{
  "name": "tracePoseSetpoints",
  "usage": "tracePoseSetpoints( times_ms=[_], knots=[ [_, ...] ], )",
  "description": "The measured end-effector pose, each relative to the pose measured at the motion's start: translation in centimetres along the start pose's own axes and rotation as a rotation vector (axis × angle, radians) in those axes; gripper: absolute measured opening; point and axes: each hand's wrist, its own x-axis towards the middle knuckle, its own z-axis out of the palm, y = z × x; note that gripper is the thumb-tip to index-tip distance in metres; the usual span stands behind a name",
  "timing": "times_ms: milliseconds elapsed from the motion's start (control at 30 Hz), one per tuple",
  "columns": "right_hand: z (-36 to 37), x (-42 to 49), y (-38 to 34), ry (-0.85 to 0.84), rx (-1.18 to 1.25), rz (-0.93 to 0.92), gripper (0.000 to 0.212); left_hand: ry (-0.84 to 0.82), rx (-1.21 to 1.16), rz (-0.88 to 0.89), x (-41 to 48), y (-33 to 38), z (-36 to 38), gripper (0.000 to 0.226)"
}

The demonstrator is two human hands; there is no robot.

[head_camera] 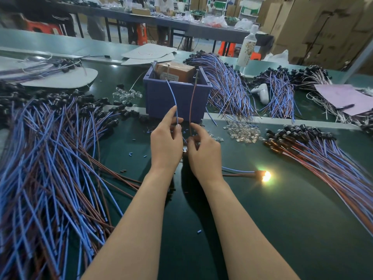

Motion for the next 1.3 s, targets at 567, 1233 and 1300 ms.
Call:
tracePoseSetpoints(
  times_ms=[567,1233,1300],
  knots=[
    [-3.6,0.6,-2.0,-0.327,-0.289,-0.141,0.019,-0.054,0.000,0.161,0.2,4.2,-1.5,0.018],
    [-17.7,-4.6,4.1,0.761,1.136,0.474,0.033,-0.467,-0.237,0.067,-6.7,14.7,15.3,0.021],
    [-18.9,-5.5,5.8,0.806,1.241,0.584,0.034,-0.525,-0.165,0.049,-8.6,14.7,17.9,0.035]
  ],
)
